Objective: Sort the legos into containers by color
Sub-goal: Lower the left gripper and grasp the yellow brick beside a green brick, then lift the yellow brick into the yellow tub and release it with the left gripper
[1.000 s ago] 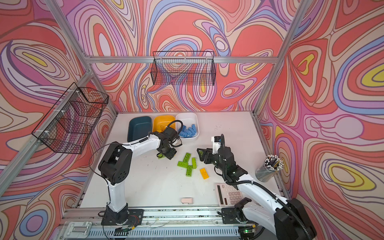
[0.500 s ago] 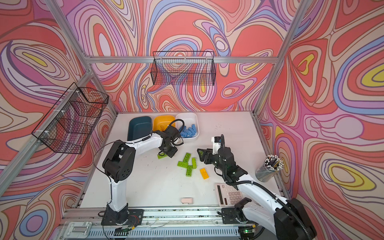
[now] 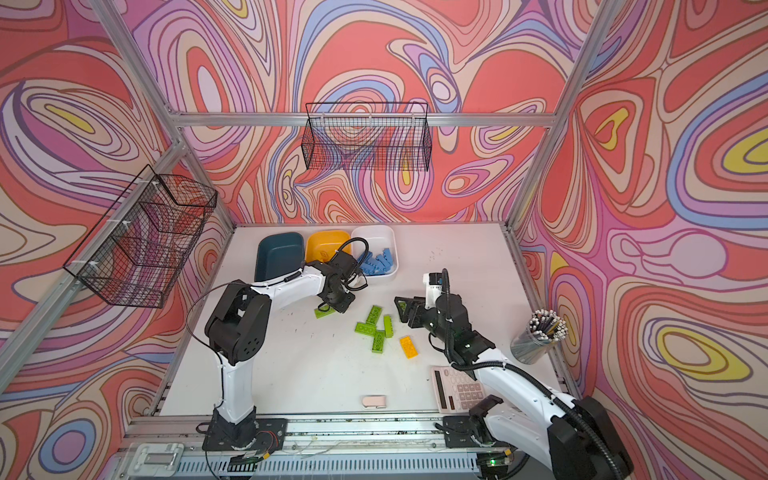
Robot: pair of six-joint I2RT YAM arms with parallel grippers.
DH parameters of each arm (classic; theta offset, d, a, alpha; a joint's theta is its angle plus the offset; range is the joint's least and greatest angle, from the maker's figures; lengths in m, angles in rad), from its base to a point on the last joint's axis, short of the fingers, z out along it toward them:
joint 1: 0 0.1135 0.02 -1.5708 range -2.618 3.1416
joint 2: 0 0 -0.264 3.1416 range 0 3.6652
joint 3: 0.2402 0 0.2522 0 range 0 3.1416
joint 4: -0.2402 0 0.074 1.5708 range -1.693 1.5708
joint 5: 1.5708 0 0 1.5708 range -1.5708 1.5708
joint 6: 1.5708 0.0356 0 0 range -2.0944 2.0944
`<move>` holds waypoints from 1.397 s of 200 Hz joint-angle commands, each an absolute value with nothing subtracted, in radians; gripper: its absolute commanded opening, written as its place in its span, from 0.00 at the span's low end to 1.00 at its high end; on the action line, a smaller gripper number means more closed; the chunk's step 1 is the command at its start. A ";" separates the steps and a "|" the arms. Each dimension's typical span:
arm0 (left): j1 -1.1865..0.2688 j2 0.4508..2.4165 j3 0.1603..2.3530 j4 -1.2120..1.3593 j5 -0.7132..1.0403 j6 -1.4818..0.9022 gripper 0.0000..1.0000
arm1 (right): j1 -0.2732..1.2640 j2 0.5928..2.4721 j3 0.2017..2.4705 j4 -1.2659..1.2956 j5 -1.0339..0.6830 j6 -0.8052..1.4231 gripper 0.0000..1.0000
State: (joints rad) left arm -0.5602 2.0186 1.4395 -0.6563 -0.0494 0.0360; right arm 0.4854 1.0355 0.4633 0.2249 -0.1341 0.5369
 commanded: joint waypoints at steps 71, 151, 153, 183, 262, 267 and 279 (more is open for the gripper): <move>-0.561 1.799 1.415 -0.614 -0.030 -0.062 0.24 | 0.481 1.045 0.451 0.245 -0.120 0.538 0.76; -0.397 1.899 1.675 -0.738 -0.015 -0.176 0.25 | 0.481 1.059 0.451 0.249 -0.127 0.538 0.76; -0.394 1.907 1.682 -0.742 -0.016 -0.181 0.25 | 0.482 1.060 0.451 0.249 -0.126 0.538 0.76; -0.365 2.001 1.786 -0.790 -0.022 -0.209 0.25 | 0.480 1.061 0.451 0.246 -0.124 0.536 0.76; -0.339 2.061 1.876 -0.817 -0.011 -0.248 0.36 | 0.482 1.072 0.453 0.246 -0.124 0.534 0.76; -0.339 2.059 1.876 -0.817 -0.011 -0.249 0.41 | 0.482 1.074 0.453 0.245 -0.124 0.531 0.75; -0.340 2.053 1.878 -0.815 -0.011 -0.250 0.52 | 0.482 1.076 0.456 0.241 -0.118 0.528 0.76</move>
State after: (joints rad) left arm -0.3450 2.0605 1.8538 -0.7826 -0.0185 -0.2279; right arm 0.4854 1.0664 0.4595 0.2321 -0.1333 0.5365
